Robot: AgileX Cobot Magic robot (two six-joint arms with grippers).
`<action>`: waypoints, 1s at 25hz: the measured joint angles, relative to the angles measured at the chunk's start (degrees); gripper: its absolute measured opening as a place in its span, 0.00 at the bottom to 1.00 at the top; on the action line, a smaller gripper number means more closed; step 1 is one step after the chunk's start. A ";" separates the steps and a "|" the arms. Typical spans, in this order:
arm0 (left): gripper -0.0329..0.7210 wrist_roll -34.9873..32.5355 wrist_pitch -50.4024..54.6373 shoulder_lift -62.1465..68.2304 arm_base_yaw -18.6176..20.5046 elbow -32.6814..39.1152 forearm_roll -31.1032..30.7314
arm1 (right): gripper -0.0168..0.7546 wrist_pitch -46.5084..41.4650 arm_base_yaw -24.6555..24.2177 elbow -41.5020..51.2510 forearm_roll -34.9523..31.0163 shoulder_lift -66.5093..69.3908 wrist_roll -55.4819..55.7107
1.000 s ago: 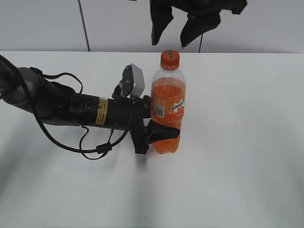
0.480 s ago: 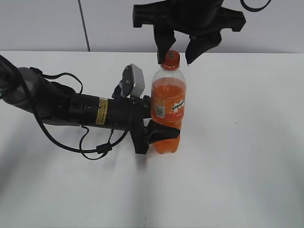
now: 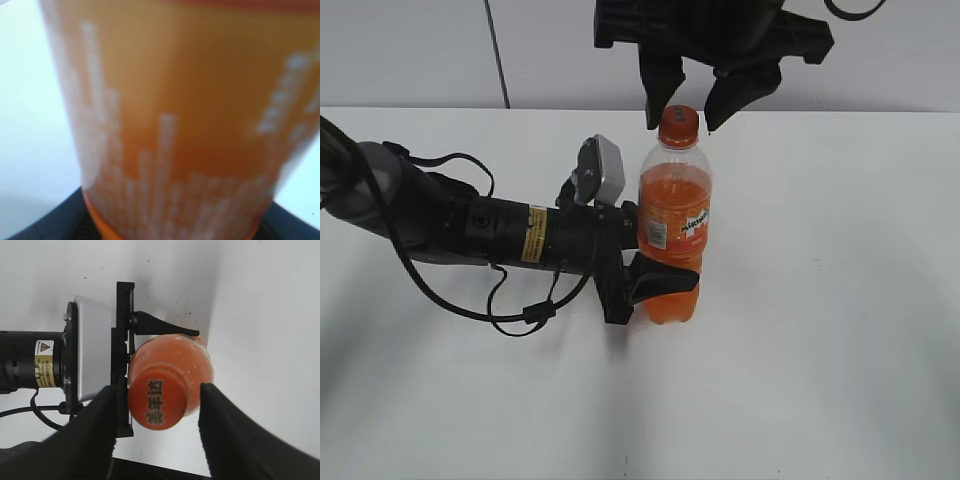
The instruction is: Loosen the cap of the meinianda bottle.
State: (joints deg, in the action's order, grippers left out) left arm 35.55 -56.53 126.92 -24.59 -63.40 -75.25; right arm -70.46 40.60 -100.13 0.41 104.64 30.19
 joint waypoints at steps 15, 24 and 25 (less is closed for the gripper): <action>0.57 0.00 0.00 0.00 0.00 0.00 0.00 | 0.52 0.00 0.00 0.00 -0.41 1.01 0.07; 0.57 0.17 0.06 0.00 0.00 0.00 -0.10 | 0.39 -0.62 0.00 -0.44 -0.41 1.90 0.07; 0.57 0.17 0.06 0.00 0.00 0.00 -0.10 | 0.39 -0.62 0.00 -0.48 -0.41 1.90 0.07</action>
State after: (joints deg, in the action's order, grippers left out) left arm 35.72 -56.47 126.92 -24.59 -63.40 -75.35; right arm -71.08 40.60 -100.61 0.00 106.54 30.26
